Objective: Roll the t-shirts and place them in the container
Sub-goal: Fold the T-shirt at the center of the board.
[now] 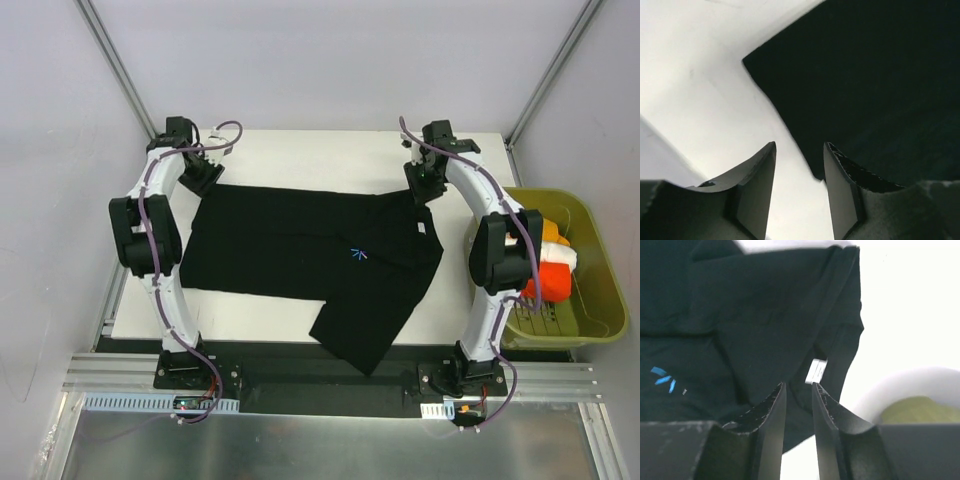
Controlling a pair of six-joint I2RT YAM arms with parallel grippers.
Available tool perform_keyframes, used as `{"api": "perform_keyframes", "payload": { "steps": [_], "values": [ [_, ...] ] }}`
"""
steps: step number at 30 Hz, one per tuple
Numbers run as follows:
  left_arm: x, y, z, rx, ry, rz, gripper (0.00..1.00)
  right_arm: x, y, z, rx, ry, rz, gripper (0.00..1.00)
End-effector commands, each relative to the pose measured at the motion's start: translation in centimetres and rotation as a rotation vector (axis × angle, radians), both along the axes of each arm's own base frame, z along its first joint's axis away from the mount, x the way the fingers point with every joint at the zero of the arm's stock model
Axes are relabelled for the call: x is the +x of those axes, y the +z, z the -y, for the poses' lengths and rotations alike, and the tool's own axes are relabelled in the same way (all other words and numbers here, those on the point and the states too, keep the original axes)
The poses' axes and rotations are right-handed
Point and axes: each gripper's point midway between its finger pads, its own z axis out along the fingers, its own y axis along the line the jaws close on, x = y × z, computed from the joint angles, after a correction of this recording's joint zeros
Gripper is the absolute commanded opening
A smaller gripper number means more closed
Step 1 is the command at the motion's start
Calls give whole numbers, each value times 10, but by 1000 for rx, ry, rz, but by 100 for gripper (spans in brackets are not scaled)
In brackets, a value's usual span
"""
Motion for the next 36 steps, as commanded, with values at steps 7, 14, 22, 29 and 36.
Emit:
{"api": "perform_keyframes", "payload": {
  "steps": [7,14,22,29,36],
  "values": [
    [17,-39,18,-190,230,-197,35,64,-24,17,-1,-127,33,29],
    [12,-58,14,-175,286,-272,33,91,-35,11,113,-194,27,38],
    [6,-70,12,-163,315,-322,31,104,-59,-12,273,-221,-36,36],
    [-2,-72,6,-129,329,-339,28,99,-75,-4,271,-311,-83,19],
    [-15,-72,-11,-117,416,-359,22,122,-64,12,361,-441,-40,4]
  ]
}}
